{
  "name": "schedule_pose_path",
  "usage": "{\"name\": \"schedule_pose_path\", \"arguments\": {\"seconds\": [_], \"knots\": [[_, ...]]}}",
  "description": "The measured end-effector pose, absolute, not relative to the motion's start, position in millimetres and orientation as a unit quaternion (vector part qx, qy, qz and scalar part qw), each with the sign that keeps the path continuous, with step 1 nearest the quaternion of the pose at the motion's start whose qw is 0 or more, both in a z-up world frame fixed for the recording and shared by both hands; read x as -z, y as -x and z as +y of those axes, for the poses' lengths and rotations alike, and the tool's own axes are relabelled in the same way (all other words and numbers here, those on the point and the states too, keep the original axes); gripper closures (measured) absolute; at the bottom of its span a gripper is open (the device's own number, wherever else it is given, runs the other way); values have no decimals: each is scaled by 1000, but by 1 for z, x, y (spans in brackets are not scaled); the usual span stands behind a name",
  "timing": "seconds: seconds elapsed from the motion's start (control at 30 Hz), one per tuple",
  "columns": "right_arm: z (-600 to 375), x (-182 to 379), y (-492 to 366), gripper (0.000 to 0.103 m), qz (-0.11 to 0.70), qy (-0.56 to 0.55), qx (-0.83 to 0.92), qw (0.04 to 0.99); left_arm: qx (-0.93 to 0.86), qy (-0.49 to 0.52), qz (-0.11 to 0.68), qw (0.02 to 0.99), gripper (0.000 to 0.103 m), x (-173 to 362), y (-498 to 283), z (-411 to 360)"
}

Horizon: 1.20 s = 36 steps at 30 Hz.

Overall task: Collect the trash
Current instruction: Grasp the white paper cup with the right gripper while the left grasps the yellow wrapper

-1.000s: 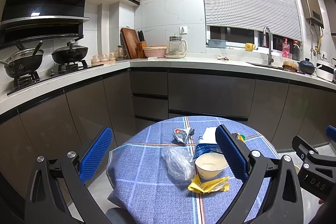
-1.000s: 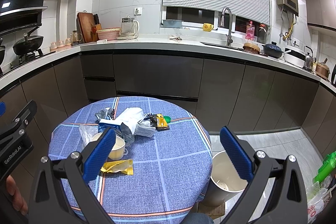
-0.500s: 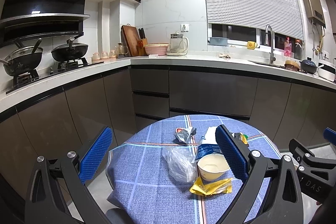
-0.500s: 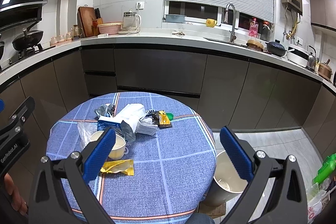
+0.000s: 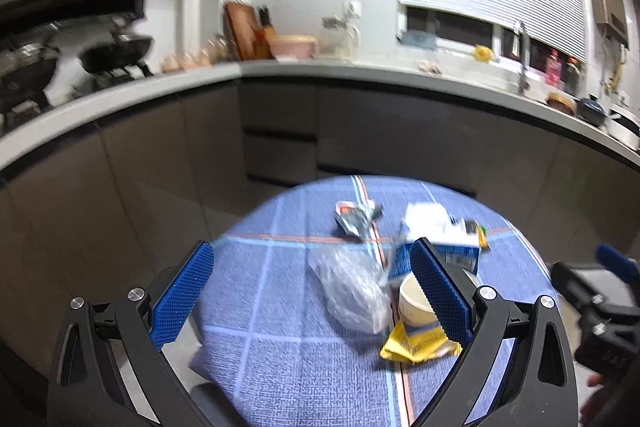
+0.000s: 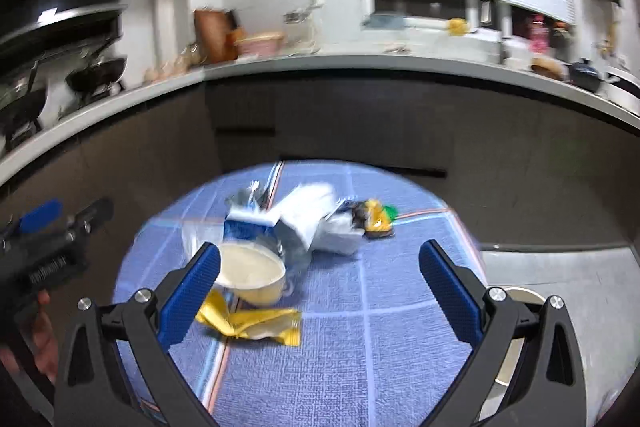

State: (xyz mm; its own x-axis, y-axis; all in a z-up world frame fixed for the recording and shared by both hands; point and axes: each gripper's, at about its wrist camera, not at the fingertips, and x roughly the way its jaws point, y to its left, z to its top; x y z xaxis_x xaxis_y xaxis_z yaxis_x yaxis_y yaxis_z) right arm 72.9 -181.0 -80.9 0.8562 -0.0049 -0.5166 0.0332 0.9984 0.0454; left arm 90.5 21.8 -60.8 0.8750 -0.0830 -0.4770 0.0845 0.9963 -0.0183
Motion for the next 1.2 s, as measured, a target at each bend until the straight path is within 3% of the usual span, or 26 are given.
{"name": "schedule_pose_path", "arguments": {"seconds": [0.13,0.4,0.5,0.6,0.67,0.77,0.9,1.07,1.13,1.2], "knots": [[-166,111,-99,3,328,-5,-30,944,63,-26,267,961,9,82,-103,27],[-156,135,-142,9,351,-46,-72,932,124,-30,296,947,10,105,-115,35],[-154,143,-154,23,363,-43,-68,928,151,-21,316,936,17,114,-118,36],[-154,151,-159,48,383,-42,-71,920,179,-15,345,921,29,127,-122,32],[-156,155,-156,71,392,-43,-71,916,194,-14,361,912,32,134,-124,27],[-159,157,-150,91,397,-44,-73,914,222,-18,381,897,45,148,-127,13],[-161,151,-137,95,389,-34,-70,918,245,-16,407,880,55,168,-137,-6],[-171,142,-119,95,377,-25,-49,925,245,-22,415,876,58,181,-142,-22],[-175,138,-114,95,374,-27,-42,926,245,-33,419,874,67,188,-145,-30],[-180,133,-106,95,368,-29,-35,929,248,-34,431,867,86,192,-147,-34]]}}
